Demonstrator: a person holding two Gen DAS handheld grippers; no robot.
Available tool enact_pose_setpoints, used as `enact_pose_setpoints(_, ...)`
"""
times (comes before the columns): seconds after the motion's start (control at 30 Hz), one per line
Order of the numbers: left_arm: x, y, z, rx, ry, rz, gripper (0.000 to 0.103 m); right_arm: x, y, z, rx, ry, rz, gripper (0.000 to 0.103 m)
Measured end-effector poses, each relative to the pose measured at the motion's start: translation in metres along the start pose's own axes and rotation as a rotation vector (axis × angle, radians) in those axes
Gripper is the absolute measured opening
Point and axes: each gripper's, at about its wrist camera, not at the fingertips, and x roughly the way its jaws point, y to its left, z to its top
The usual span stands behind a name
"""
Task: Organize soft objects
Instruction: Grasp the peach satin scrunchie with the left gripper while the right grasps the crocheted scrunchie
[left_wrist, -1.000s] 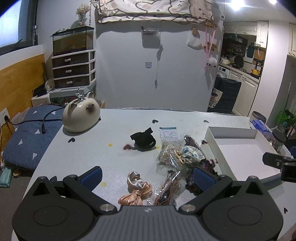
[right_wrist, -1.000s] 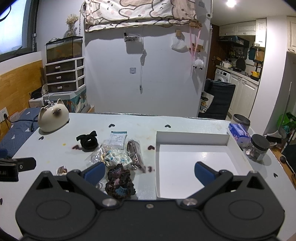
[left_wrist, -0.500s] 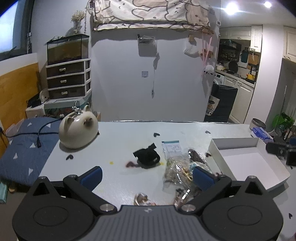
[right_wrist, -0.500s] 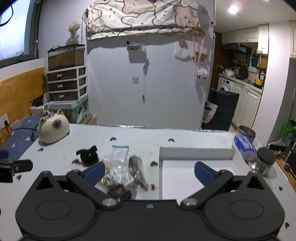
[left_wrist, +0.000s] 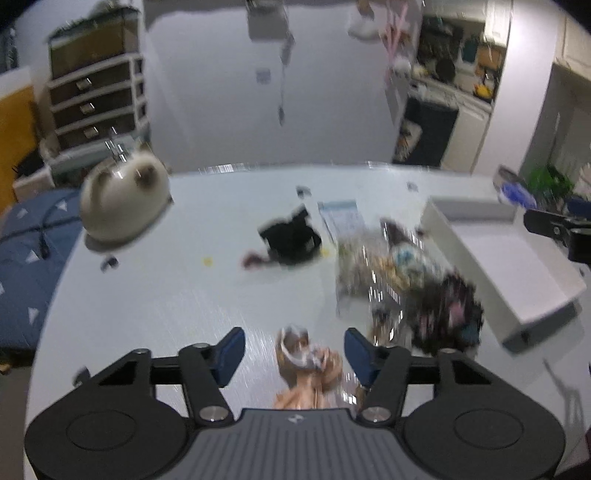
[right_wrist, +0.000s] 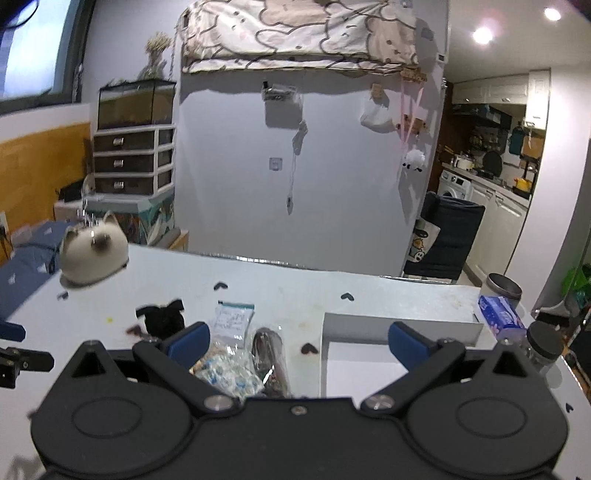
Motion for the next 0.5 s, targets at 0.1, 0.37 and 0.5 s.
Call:
enact_pose_setpoints(0.1, 0.015, 0.002, -0.01, -0.002, 0.052, -0.02, 0.05, 0.01, 0.009, -0.013, -0.043, 0.057, 0.017, 0.103)
enact_pose_setpoints(0.37, 0.048, 0.007, -0.027, 0.01, 0.148, -0.047, 0.044, 0.037, 0.03, -0.044, -0.087, 0.204, 0.094, 0.093)
enact_pose_setpoints(0.5, 0.058, 0.009, -0.023, 0.029, 0.161, -0.056, 0.044, 0.047, 0.041, -0.053, -0.112, 0.252, 0.13, 0.086)
